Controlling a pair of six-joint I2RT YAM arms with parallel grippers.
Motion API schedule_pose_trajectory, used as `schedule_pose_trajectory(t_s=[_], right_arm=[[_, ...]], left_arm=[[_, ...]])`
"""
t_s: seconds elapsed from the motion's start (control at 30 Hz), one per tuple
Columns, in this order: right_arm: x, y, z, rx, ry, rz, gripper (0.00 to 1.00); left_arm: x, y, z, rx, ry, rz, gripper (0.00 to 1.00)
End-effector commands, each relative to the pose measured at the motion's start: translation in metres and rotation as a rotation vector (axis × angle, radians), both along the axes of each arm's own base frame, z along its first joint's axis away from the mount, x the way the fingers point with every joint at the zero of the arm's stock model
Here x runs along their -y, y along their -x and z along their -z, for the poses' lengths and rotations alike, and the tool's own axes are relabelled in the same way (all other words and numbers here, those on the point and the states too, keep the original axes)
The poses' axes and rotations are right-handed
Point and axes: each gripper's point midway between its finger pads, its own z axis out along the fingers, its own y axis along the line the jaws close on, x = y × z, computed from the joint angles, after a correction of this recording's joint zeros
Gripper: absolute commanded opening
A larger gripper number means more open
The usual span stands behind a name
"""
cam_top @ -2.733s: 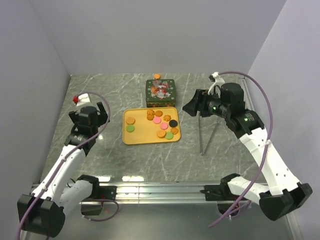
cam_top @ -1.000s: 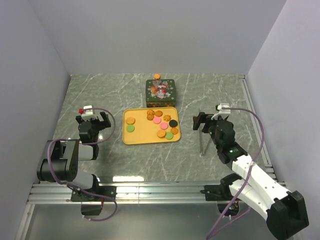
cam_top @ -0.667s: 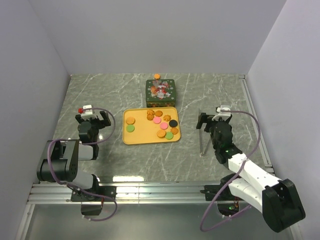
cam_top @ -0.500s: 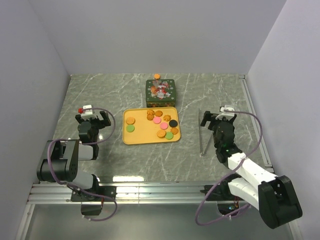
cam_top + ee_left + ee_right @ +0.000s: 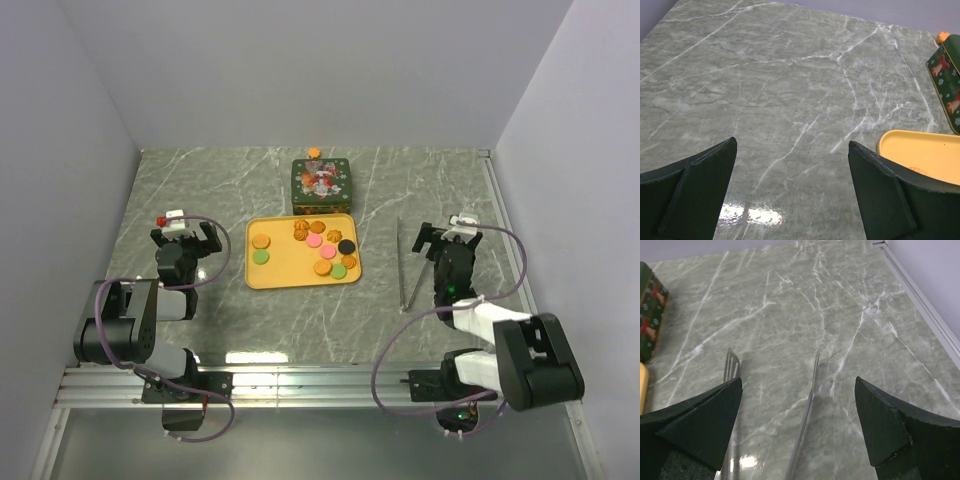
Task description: Pack the cookies
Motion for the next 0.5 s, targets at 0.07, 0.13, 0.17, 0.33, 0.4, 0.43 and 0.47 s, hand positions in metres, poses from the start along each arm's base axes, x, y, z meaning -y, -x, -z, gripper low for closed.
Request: schedule_pose_trajectory(t_s=[0.07, 0.13, 0.17, 0.33, 0.4, 0.43, 0.47], right_arm=[[-0.001, -0.030, -0.023, 0.077, -0.042, -0.025, 1.00], [0.002, -0.025, -0.019, 0.081, -0.041, -0.030, 1.00], [-0.002, -0.021, -0.018, 0.092, -0.043, -0.061, 1.00], [-0.009, -0.020, -0.023, 0.154, -0.018, -0.124, 1.00], [-0.009, -0.019, -0.021, 0.139, -0.022, -0.122, 1.00], [-0.009, -0.019, -0.021, 0.139, -0.022, -0.123, 1.00], [-0.009, -0.018, -0.020, 0.135, -0.023, -0.123, 1.00]], left_arm=[[0.005, -0.005, -0.021, 0.076, -0.015, 0.027, 0.99], [0.005, -0.005, -0.021, 0.076, -0.015, 0.027, 0.99], [0.004, -0.005, -0.021, 0.076, -0.017, 0.024, 0.99], [0.004, -0.006, -0.021, 0.075, -0.015, 0.025, 1.00], [0.005, -0.006, -0.021, 0.075, -0.015, 0.027, 0.99], [0.004, -0.006, -0.021, 0.075, -0.015, 0.024, 0.99], [0.005, -0.006, -0.021, 0.075, -0.015, 0.027, 0.99]])
